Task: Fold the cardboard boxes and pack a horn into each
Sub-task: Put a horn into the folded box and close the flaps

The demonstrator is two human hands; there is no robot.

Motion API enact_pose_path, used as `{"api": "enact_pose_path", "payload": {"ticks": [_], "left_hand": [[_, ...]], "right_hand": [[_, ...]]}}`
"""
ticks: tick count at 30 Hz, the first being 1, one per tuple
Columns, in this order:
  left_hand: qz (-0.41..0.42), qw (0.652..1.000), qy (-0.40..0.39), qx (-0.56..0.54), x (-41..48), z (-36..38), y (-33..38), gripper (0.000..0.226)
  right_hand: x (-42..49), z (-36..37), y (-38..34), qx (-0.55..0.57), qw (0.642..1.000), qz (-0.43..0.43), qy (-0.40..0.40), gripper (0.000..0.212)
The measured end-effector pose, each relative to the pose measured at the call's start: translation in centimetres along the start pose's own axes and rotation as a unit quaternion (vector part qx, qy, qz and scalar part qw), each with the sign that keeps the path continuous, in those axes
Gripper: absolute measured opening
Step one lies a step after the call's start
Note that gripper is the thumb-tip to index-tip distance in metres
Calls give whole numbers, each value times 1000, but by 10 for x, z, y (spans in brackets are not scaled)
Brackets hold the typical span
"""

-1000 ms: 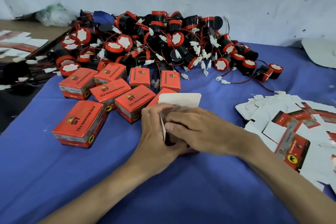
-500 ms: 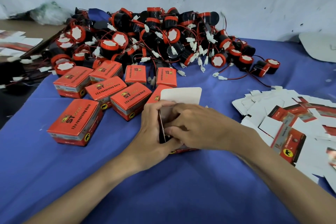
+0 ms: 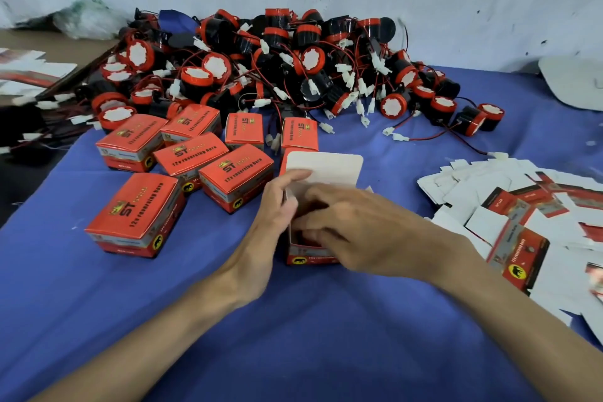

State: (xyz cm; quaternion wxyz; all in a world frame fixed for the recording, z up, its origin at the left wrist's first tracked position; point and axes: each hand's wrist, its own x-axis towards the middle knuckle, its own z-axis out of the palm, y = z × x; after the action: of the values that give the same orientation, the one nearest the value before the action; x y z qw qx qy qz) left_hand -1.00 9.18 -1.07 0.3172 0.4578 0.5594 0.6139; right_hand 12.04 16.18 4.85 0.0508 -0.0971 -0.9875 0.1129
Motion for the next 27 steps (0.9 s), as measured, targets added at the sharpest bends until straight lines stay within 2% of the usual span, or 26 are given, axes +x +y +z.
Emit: {"api": "enact_pose_path", "payload": {"ticks": [2,4,6,8,10,12,13,15,16,17,18,20,22,25,27], "left_hand": [[37,999,-34,4,-14,2,4,33],[37,998,-49,10,-22,1,4,29],[46,997,-50,35,-18,0,-1,23],[43,996,-58,59,-15,1,-4,29],[53,995,-49,75,-15,2,-4,40],[74,994,-31,76,-15,5,-3,52],[85,994,-24,66,-15,6,-4,59],[102,993,-1,57,-15,6,-4,70],[109,991,15,71,-15,5,-4,68],[120,987,28,101,-14,4,-5,57],[137,980,38,140,-14,3,-5,42],[162,968,43,185,-14,4,-3,19],[163,969,30,181,-16,3,0,22],[154,973,-10,174,-19,-3,2,29],[182,961,-25,205,-18,-7,1,31]], "right_hand": [[-7,-6,8,44,986,-19,159,29],[-18,-5,16,28,934,22,355,23],[-31,6,21,58,896,76,433,17],[-41,22,21,126,898,72,415,20],[-44,35,18,189,915,30,355,25],[-42,40,16,255,921,22,294,18],[-41,40,14,302,911,40,277,15],[-39,36,12,449,851,82,260,24],[-39,35,14,504,820,90,256,35],[-38,34,16,530,804,94,254,42],[-37,33,18,534,801,96,251,43],[-33,34,17,508,816,96,260,30],[-31,37,16,477,824,101,288,20],[-33,43,17,471,828,89,291,25],[-35,45,19,447,843,85,286,27]]}}
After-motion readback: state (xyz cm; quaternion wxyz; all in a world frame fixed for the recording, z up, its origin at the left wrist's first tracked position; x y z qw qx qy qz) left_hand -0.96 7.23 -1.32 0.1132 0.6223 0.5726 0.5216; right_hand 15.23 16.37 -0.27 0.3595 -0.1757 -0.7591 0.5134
